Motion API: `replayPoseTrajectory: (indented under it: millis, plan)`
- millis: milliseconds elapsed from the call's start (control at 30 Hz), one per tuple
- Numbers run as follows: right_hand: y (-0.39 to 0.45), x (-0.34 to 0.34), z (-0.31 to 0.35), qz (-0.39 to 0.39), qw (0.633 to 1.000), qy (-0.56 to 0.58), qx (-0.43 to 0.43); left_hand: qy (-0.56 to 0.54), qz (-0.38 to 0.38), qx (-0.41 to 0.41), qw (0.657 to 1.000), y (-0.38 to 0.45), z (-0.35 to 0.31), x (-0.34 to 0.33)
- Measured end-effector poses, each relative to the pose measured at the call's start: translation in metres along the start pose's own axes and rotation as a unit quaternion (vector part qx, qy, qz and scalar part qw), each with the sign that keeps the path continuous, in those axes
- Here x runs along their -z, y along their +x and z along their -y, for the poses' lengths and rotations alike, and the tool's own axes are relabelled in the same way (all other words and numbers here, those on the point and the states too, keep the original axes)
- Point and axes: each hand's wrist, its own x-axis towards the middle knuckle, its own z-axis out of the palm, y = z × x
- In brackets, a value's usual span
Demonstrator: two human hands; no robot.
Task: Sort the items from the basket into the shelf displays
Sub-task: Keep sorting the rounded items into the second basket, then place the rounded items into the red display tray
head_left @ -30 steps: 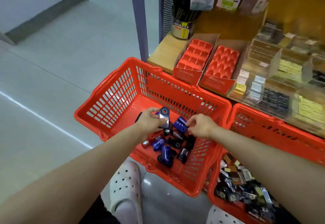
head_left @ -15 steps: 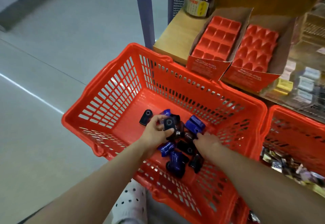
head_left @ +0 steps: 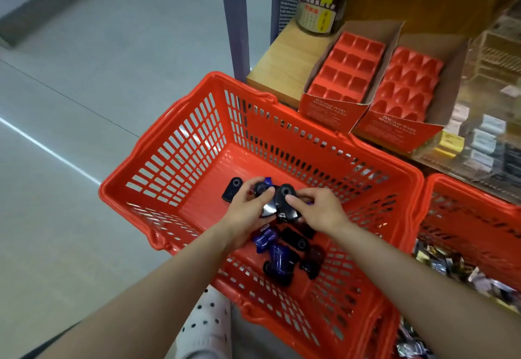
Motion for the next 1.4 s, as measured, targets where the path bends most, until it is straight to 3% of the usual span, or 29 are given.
replayPoseTrajectory:
  millis: [133, 233, 333, 400, 467, 567, 667, 733, 800, 867, 967, 1033, 1100, 1167, 1267, 1400]
  plan:
    - [-0.009, -0.016, 0.0, 0.012, 0.993, 0.113, 0.008, -0.001, 0.022, -0.014, 1.0, -0.001, 0.001, 0.001]
    - [-0.011, -0.024, 0.001, 0.068, 0.984, 0.163, 0.031, -0.006, 0.053, -0.023, 0.998, -0.001, 0.001, 0.006]
    - [-0.004, -0.022, 0.002, 0.088, 0.973, 0.212, -0.015, 0.005, 0.047, -0.03, 0.998, 0.001, 0.0, 0.01]
    - [0.001, -0.014, -0.005, 0.04, 0.996, 0.081, -0.022, 0.013, 0.035, -0.026, 0.999, 0.004, -0.005, 0.014]
    - [0.003, -0.01, -0.02, 0.051, 0.981, -0.186, 0.009, 0.019, 0.032, -0.013, 0.999, 0.009, -0.012, 0.018]
    - [-0.001, -0.026, -0.039, 0.151, 0.878, -0.452, 0.034, 0.02, 0.044, 0.015, 0.999, 0.014, -0.023, 0.024]
    - [0.001, -0.047, -0.048, 0.147, 0.779, -0.602, 0.098, -0.01, 0.064, 0.042, 0.997, 0.017, -0.026, 0.028]
    - [0.005, -0.056, -0.052, 0.124, 0.749, -0.64, 0.113, -0.03, 0.076, 0.046, 0.996, 0.016, -0.025, 0.032]
    - [0.006, -0.058, -0.052, 0.117, 0.767, -0.626, 0.073, -0.037, 0.081, 0.042, 0.995, 0.016, -0.024, 0.035]
    - [0.005, -0.051, -0.046, 0.118, 0.823, -0.555, 0.027, -0.043, 0.085, 0.039, 0.995, 0.014, -0.025, 0.033]
    - [-0.001, -0.021, -0.023, 0.082, 0.935, -0.346, -0.005, -0.037, 0.095, 0.03, 0.994, 0.007, -0.031, 0.026]
    - [-0.013, 0.006, 0.002, 0.046, 0.988, -0.144, -0.039, -0.027, 0.108, 0.027, 0.993, -0.003, -0.039, 0.019]
    - [-0.032, 0.036, 0.027, 0.038, 0.996, 0.039, -0.067, -0.009, 0.111, 0.022, 0.994, -0.02, -0.054, 0.008]
    - [-0.056, 0.066, 0.05, 0.049, 0.989, 0.123, -0.07, 0.02, 0.107, 0.006, 0.994, -0.042, -0.073, -0.005]
    - [-0.099, 0.106, 0.082, 0.101, 0.984, 0.143, -0.032, 0.072, 0.116, -0.034, 0.99, -0.083, -0.1, -0.029]
    - [-0.148, 0.141, 0.121, 0.151, 0.984, 0.084, 0.04, 0.133, 0.155, -0.089, 0.975, -0.138, -0.133, -0.06]
